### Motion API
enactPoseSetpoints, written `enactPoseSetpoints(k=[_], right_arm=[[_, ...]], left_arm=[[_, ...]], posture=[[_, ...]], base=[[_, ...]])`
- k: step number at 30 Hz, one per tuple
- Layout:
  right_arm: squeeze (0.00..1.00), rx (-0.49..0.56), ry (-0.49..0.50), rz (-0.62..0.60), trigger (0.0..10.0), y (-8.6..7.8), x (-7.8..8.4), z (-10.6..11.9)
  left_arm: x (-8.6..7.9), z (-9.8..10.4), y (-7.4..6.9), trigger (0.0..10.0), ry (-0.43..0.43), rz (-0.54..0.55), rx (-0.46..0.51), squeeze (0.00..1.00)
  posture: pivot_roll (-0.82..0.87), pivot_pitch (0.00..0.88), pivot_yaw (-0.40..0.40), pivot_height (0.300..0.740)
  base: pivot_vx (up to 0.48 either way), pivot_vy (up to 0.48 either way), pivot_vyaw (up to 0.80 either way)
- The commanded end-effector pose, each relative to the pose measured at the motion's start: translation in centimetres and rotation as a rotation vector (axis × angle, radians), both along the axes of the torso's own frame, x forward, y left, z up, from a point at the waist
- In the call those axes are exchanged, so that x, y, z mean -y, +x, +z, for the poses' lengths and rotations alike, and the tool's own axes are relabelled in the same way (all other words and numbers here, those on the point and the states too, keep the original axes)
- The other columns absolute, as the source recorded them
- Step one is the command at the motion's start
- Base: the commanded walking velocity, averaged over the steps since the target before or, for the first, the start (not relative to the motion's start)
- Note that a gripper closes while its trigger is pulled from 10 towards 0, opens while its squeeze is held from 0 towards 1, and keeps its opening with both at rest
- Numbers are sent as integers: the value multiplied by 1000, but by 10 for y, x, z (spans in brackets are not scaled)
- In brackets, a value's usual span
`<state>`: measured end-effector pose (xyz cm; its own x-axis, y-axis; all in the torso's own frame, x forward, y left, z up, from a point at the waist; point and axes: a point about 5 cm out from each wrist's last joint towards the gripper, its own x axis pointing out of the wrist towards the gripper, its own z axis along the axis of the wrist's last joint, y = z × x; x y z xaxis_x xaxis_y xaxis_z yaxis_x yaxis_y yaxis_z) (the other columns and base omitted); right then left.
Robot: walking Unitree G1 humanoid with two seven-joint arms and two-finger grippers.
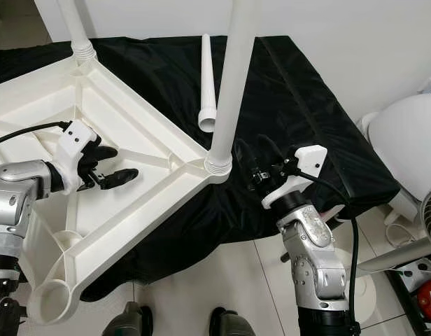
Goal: Building children table
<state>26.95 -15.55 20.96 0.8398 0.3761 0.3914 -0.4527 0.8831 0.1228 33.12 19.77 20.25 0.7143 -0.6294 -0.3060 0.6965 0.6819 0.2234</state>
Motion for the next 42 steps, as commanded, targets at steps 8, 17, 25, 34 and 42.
enactPoseSetpoints(k=[8,17,25,34,42], right_arm=[[0,-6,22,-6,10000,1,0,-2],[0,-88,-35,-163,10000,15,-2,-16],[0,-100,-25,-135,10000,9,-16,-22],[0,-93,-28,-141,10000,11,-19,-21],[0,-90,-29,-151,10000,11,-19,-22]], left_arm=[[-17,10,4,10000,-95,413,203,0],[0,10,-12,10000,-253,361,219,0],[13,-11,-21,10000,-202,347,166,0],[-3,-27,-8,10000,-111,577,101,0],[-13,-22,-2,10000,-85,662,127,0]], posture=[[86,163,-22,740],[92,157,-33,740],[92,155,-37,740],[88,149,-31,740],[81,143,-27,740]], base=[[0,0,0],[0,0,0],[0,0,0],[0,0,0],[0,0,0]])
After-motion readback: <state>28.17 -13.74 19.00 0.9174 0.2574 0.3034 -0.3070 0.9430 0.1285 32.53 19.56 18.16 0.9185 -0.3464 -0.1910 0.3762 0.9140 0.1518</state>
